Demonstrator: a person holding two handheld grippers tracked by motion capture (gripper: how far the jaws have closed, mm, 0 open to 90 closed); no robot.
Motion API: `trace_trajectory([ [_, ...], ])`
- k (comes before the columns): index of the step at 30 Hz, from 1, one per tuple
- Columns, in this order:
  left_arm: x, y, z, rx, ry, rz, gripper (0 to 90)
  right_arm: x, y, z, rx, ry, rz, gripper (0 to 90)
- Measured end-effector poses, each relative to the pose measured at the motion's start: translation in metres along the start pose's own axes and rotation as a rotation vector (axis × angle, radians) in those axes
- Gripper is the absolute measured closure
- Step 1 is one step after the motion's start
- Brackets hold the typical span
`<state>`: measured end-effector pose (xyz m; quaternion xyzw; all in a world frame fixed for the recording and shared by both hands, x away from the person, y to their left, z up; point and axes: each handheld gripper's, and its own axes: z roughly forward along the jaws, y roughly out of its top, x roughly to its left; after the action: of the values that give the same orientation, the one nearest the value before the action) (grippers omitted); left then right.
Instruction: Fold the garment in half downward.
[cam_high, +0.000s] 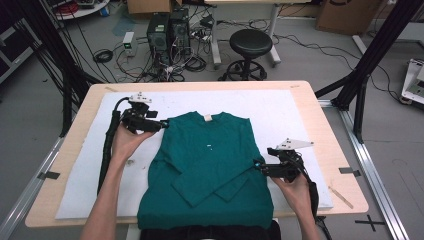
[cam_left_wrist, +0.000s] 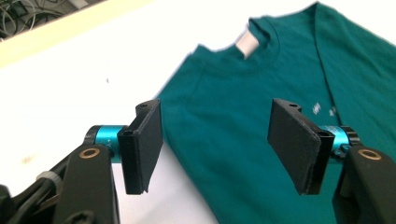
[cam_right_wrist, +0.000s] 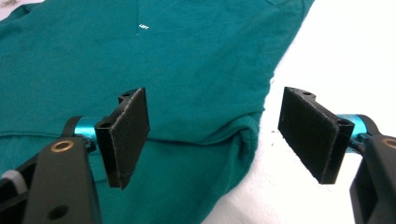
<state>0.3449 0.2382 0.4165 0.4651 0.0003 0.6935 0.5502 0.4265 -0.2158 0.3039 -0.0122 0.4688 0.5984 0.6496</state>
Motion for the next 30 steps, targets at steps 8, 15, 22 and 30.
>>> trace_trajectory([
  [8,0.023,0.007,0.032,0.031,0.019,-0.052,37.8,0.000,0.001,0.000,-0.003,0.012,-0.006,25.2],
  [15,0.044,-0.008,0.057,0.085,0.025,-0.144,39.5,-0.005,0.001,-0.006,-0.016,0.006,0.012,25.2],
  [22,0.042,-0.012,0.072,0.100,0.015,-0.131,43.9,-0.006,0.001,-0.010,-0.021,-0.005,0.014,25.2],
  [30,0.045,-0.020,0.084,0.143,0.008,-0.131,44.0,-0.006,0.001,-0.009,-0.014,-0.001,0.014,25.2],
])
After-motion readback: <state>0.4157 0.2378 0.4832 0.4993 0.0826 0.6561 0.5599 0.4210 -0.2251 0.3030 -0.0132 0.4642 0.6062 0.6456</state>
